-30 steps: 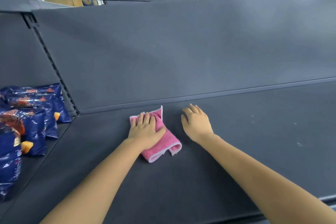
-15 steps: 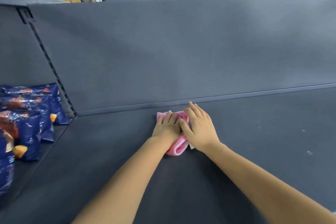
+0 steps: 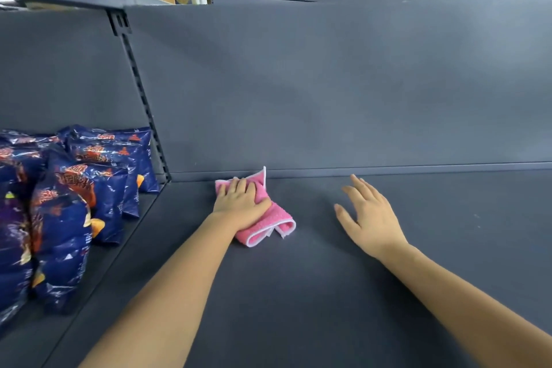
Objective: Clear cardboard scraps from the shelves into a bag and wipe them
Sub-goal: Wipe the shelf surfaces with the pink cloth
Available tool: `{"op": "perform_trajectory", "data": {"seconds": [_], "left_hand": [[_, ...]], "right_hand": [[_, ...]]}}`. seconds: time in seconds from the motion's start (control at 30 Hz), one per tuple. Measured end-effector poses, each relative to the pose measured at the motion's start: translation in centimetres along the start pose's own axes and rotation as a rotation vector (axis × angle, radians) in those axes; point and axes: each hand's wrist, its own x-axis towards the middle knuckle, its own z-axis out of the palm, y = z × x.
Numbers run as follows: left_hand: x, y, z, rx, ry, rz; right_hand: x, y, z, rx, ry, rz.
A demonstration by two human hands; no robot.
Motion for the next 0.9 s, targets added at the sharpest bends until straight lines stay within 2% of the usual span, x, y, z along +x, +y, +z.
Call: {"op": "perform_trajectory", "data": {"seconds": [0.13, 0.33, 0.53, 0.73, 0.9], "left_hand": [[0.6, 1.9, -0.2, 0.001, 0.011, 0.020], [-3.9, 1.2, 0.7, 0.024, 0.018, 0.163], [-5.7, -5.3, 0.1, 0.030, -0.008, 0.004], [-2.6, -8.0, -0.7, 0.041, -0.024, -0.118], [-1.1, -7.8, -1.0, 0.062, -0.024, -0.168]], "right_hand": [[0.2, -0.1, 0.1, -0.024, -0.035, 0.027], [-0.2, -0.5, -0.1, -0.097, -0.058, -0.038], [-0.3, -0.7, -0.2, -0.102, -0.047, -0.025], [0.0, -0.2, 0.1, -0.097, -0.017, 0.003], [0.8, -0.7, 0.4, -0.194, -0.142, 0.022]]}}
